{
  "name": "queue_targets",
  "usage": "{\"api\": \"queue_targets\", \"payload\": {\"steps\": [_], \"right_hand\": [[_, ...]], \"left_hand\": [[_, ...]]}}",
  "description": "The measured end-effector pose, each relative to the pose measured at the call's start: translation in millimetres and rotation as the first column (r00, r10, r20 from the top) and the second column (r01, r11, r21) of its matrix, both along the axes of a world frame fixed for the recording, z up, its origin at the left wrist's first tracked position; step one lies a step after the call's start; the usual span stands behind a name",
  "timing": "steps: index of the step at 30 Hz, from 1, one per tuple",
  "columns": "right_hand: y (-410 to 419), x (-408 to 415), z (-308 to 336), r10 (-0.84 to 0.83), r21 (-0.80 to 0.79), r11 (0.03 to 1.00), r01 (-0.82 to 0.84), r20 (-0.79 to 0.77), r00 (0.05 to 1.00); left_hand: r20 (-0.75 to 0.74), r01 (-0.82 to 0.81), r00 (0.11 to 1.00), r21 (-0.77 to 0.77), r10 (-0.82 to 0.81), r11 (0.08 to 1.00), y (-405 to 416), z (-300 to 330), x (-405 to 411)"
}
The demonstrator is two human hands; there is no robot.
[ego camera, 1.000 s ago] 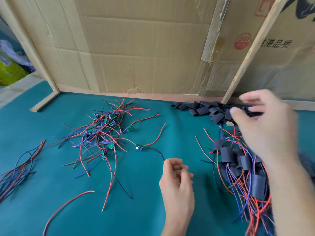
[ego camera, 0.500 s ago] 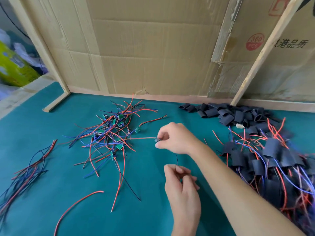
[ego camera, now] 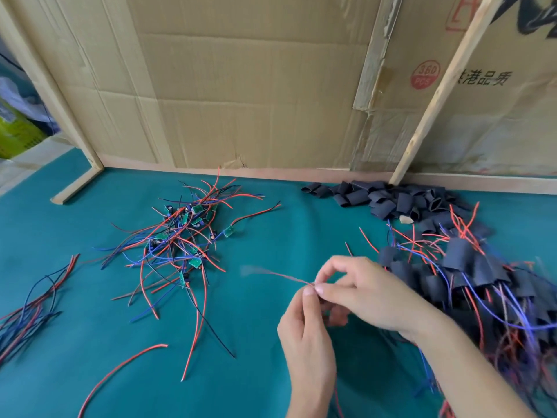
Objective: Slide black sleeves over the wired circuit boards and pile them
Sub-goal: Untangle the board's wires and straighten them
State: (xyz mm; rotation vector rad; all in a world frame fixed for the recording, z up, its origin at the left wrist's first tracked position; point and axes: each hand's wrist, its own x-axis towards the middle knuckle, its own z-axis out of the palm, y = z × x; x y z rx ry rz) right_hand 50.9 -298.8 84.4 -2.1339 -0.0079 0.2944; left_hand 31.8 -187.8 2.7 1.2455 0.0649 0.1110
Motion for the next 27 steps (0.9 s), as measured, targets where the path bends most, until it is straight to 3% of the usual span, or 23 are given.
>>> {"api": "queue_targets", "payload": {"steps": [2,5,7,10,12,15,20,24,27], "right_hand": [[-3,5,-1,0.082,-0.27,0.96,-0.071,0.028,0.996],[-10,29,10,0.092,-0.433,0.9,-0.052,0.072,0.993],[-25,56,14,-0.04,-0.451,0.885,0.114,0.17,0.985],[-62,104,16,-0.319,-0.452,0.789,0.416,0.278,0.906],[-84,128,12,-0.453,-0.474,0.726,0.498,0.215,0.865],[-96,146,-4,-0.525,-0.588,0.656,0.472,0.093,0.846],[-98,158,-21,-0.607,-0.558,0.626,0.544,0.088,0.79],[-86,141,-4,-0.684,-0.396,0.522,0.755,0.335,0.648],[-59,99,6,-0.569,-0.187,0.673,0.716,0.489,0.661]], "left_hand": [[-0.005,0.012,1.0,0.032,-0.012,0.999,0,-1,0],[-0.035,0.026,0.999,0.054,-0.024,0.998,-3,-2,1],[-0.072,0.022,0.997,0.012,-0.021,1.0,-5,-2,1],[-0.094,0.017,0.995,-0.008,-0.017,1.0,-8,-3,0],[-0.075,0.017,0.997,0.005,-0.017,1.0,-10,-4,0],[-0.05,0.022,0.999,0.041,-0.02,0.999,-10,-6,0],[-0.029,0.033,0.999,0.064,-0.031,0.997,-11,-8,0],[-0.015,0.009,1.0,0.048,-0.008,0.999,-10,-9,1],[-0.001,-0.022,1.0,0.068,0.022,0.997,-11,-10,3]]}}
